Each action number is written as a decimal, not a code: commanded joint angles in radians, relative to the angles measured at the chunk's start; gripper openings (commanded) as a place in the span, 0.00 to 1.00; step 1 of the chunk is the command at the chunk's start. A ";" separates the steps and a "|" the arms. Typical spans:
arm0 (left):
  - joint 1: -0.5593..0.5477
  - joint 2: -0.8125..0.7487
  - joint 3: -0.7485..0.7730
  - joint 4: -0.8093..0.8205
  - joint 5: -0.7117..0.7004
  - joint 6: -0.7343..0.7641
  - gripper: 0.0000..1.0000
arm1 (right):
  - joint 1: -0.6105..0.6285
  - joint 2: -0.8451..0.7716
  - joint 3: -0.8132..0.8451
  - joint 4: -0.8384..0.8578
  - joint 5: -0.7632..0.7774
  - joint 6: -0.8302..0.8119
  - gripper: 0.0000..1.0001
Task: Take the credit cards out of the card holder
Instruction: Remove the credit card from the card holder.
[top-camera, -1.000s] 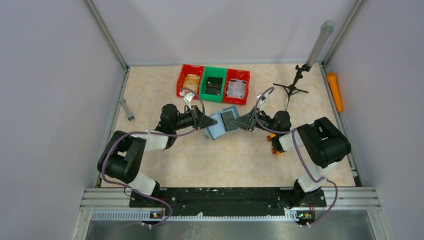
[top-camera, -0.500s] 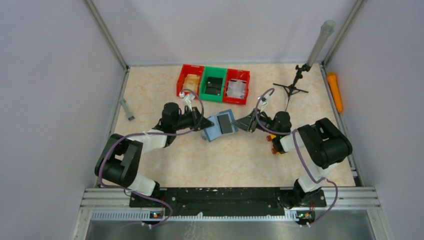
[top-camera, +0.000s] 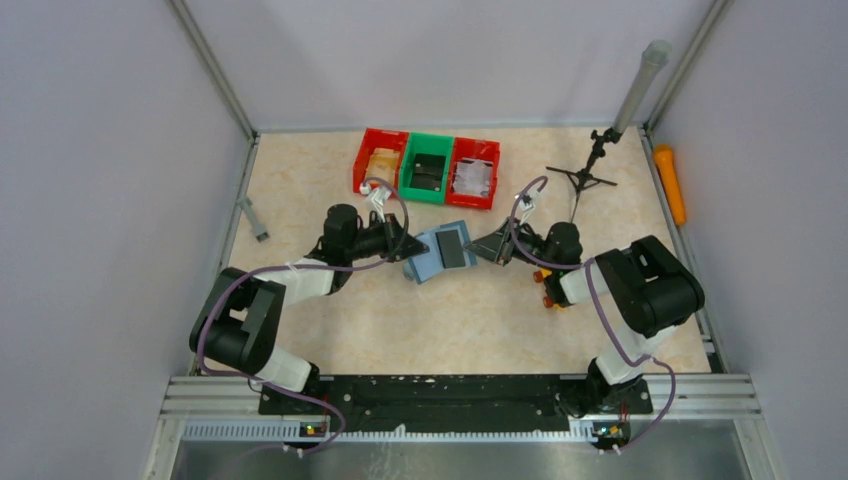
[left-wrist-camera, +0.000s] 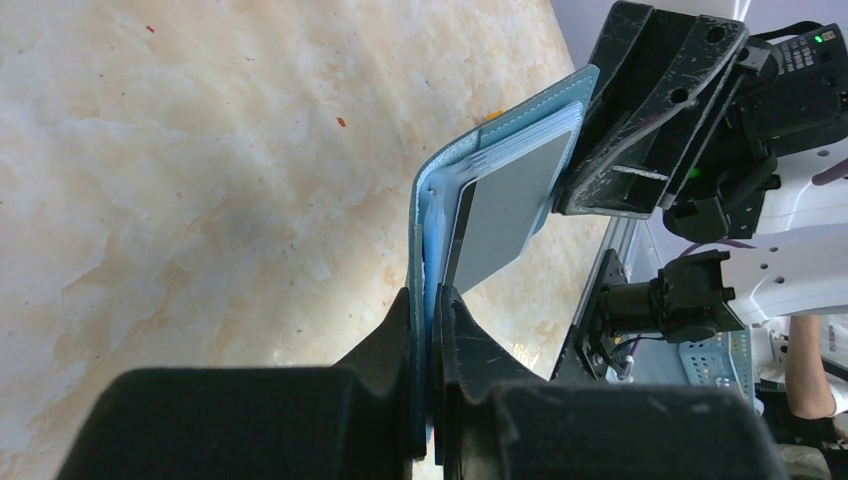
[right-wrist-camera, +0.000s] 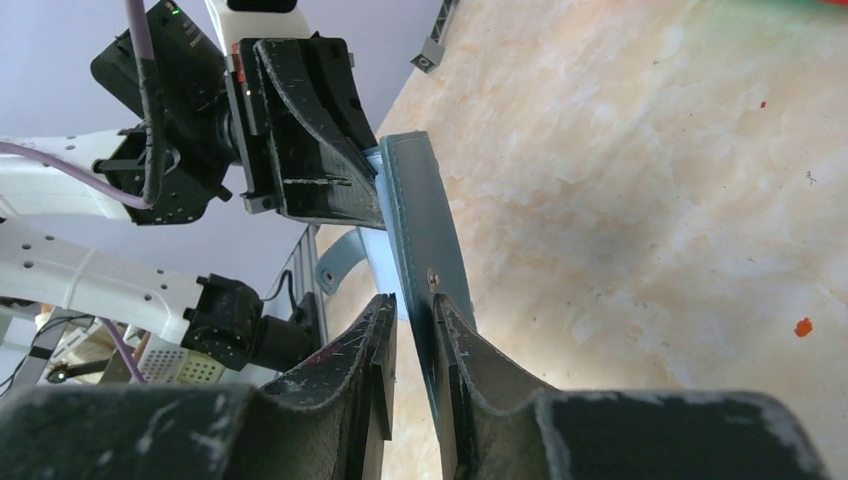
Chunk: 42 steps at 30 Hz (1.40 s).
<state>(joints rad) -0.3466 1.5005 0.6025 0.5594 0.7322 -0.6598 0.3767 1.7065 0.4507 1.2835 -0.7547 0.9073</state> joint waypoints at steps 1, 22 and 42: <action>0.005 -0.040 0.015 0.102 0.041 -0.018 0.00 | -0.005 -0.004 0.028 -0.009 -0.004 -0.038 0.21; 0.005 -0.009 0.002 0.253 0.136 -0.099 0.00 | 0.008 0.018 0.059 -0.050 -0.031 -0.049 0.20; 0.004 -0.007 0.029 0.128 0.088 -0.046 0.00 | 0.008 0.004 0.037 0.038 -0.052 -0.026 0.40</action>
<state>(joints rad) -0.3405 1.5009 0.6006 0.6773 0.8215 -0.7326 0.3779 1.7134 0.4808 1.2430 -0.7910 0.8860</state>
